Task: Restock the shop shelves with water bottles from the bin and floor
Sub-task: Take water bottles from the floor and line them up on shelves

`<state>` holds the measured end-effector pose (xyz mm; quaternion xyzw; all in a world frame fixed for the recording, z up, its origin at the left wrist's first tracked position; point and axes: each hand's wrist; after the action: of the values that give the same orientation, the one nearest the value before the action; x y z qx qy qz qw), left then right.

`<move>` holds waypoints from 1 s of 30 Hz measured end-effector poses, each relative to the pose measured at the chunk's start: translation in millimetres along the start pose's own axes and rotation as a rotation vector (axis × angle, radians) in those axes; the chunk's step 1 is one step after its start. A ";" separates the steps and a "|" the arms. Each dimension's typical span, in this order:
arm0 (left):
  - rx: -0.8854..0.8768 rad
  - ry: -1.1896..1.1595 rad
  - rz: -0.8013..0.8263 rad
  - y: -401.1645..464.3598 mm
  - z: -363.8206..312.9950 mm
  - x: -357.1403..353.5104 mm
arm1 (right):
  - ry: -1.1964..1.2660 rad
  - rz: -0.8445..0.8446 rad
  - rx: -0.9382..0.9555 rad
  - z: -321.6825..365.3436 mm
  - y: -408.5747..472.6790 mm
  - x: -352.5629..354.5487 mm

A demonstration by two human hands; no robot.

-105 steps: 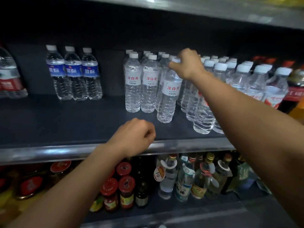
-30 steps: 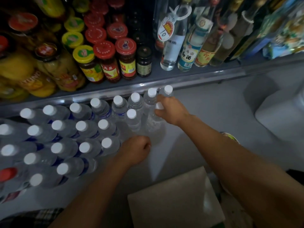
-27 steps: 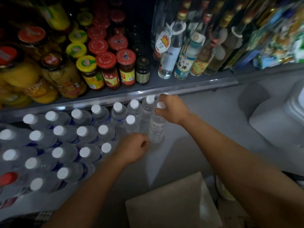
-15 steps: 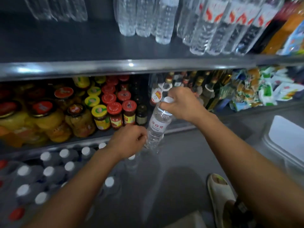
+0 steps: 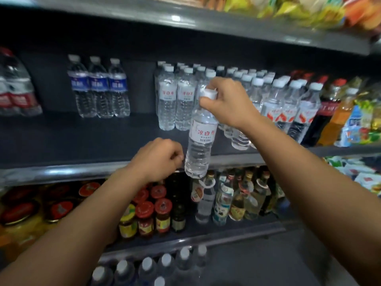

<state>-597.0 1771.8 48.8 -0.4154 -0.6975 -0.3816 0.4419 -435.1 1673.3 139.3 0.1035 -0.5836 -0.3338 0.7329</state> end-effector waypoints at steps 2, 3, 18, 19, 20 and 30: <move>0.033 0.010 -0.022 16.0 1.7 9.8 | -0.022 -0.005 0.025 -5.8 29.4 -0.6; 0.049 0.012 -0.036 24.2 3.1 13.5 | -0.027 -0.001 0.031 -8.8 43.3 -1.5; 0.181 0.066 -0.026 82.9 34.2 -8.9 | -0.150 0.185 0.031 -54.8 159.2 -35.2; 0.187 0.071 -0.028 84.1 35.3 -9.8 | -0.166 0.198 0.032 -56.1 161.7 -37.9; 0.192 0.073 -0.033 85.2 36.4 -10.5 | -0.178 0.209 0.034 -56.9 163.9 -40.6; 0.190 0.083 -0.050 87.3 43.1 -18.4 | -0.254 0.210 0.004 -55.3 170.5 -53.9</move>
<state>-525.0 1837.8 32.4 -0.3378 -0.7217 -0.3417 0.4982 -326.3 1822.0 172.8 0.0002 -0.6799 -0.2646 0.6839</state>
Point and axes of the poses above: each hand's wrist, its own y-axis towards the middle knuckle, its own x-axis out of the back of the hand, z = x × y, and after that the axes turned 7 degrees about z, right-handed
